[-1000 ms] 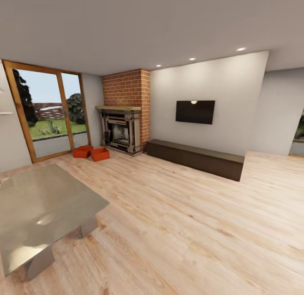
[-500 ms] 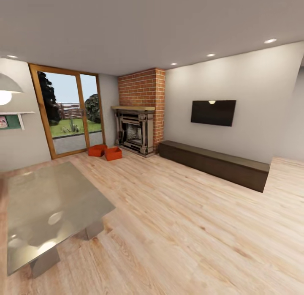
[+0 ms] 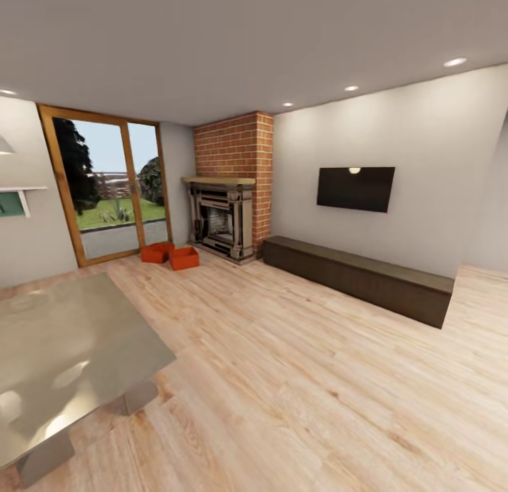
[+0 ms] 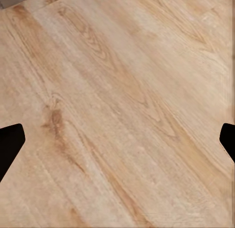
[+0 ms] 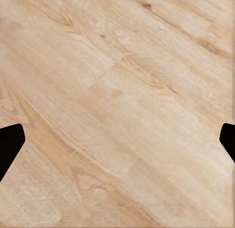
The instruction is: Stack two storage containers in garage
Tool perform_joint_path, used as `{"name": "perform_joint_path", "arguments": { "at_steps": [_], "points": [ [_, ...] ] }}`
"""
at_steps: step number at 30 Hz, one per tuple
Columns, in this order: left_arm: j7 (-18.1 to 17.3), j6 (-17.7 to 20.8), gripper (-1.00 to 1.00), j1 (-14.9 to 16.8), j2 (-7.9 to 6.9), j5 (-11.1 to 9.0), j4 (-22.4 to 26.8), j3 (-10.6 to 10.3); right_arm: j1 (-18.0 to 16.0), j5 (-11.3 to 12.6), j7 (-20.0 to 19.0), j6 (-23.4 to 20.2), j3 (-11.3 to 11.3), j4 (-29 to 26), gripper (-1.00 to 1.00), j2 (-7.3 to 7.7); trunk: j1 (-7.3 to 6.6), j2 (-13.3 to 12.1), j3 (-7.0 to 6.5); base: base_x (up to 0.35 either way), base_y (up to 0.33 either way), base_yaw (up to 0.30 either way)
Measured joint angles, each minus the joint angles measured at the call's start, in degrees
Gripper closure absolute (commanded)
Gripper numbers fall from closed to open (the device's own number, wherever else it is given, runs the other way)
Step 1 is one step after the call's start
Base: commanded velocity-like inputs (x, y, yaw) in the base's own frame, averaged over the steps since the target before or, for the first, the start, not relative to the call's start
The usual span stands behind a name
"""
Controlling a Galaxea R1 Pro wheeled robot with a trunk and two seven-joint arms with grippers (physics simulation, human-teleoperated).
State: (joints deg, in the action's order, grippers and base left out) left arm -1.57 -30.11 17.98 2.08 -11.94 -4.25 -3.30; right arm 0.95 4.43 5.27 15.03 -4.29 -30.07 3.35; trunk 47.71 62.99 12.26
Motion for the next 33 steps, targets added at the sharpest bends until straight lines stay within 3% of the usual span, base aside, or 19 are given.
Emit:
{"name": "perform_joint_path", "arguments": {
  "at_steps": [12,27,33],
  "points": [
    [0.2,0.0,-1.0,0.0,0.04,0.0,0.0,0.0,0.0,0.0,0.0,0.0,0.0,0.0,-1.0,0.0,0.0,0.0,0.0,0.263,-0.236,0.007],
    [0.8,0.1,-1.0,0.0,0.43,0.0,0.0,0.0,0.0,0.0,0.0,0.0,0.0,0.0,-1.0,0.0,0.0,0.0,0.0,0.262,-0.236,0.219],
    [0.8,0.1,-1.0,0.0,0.44,0.0,0.0,0.0,0.0,-0.1,0.0,0.0,0.0,0.0,-1.0,0.0,0.0,0.0,0.0,0.262,-0.236,0.05]
  ]
}}
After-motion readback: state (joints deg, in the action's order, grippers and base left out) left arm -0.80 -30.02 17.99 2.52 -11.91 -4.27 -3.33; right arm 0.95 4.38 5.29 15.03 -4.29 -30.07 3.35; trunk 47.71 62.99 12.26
